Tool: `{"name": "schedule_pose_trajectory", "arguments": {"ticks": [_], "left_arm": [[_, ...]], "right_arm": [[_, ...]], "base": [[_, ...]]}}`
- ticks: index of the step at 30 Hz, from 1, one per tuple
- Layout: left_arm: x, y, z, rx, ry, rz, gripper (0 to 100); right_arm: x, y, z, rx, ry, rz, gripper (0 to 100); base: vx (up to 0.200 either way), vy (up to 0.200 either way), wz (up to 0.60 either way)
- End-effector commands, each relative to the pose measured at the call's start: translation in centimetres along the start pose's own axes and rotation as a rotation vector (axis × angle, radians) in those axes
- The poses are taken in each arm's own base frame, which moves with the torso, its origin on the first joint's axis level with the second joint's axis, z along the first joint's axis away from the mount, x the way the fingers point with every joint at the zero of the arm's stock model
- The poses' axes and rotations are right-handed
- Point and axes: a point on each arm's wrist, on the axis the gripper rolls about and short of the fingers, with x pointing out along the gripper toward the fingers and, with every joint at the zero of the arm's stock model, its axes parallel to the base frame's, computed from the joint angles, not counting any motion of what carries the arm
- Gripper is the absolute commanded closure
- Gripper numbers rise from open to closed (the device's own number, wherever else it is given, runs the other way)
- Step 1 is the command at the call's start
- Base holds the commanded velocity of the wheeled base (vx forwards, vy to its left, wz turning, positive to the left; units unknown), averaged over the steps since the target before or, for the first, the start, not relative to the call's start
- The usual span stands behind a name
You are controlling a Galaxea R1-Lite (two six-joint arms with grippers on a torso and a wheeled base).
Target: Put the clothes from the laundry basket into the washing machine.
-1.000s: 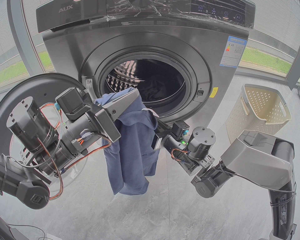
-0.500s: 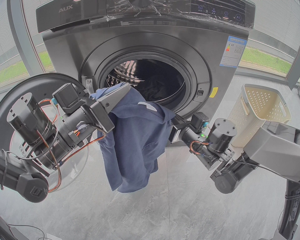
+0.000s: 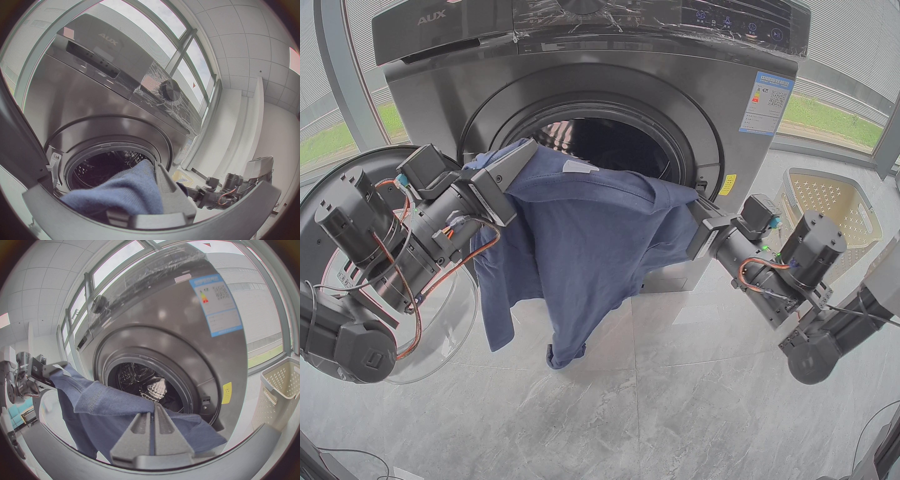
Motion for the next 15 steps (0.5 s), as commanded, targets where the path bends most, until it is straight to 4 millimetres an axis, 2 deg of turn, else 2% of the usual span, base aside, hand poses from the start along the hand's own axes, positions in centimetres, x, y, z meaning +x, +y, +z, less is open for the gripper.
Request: {"name": "schedule_pose_trajectory", "arguments": {"ticks": [1, 4, 15], "left_arm": [[0.4, 0.0, 0.2, 0.003, -0.017, 0.018, 100], [0.3, 0.0, 0.0, 0.003, -0.008, 0.019, 100], [-0.4, -0.1, -0.7, 0.047, 0.027, 0.022, 100]], "right_arm": [[-2.5, 0.1, 3.2, 0.014, -0.05, 0.005, 100], [-3.6, 0.0, 4.0, 0.035, -0.069, 0.008, 100], [-3.2, 0.4, 4.8, 0.051, -0.114, -0.022, 100]], "base": [[0.0, 0.0, 0.0], [0.0, 0.0, 0.0], [0.0, 0.0, 0.0]]}}
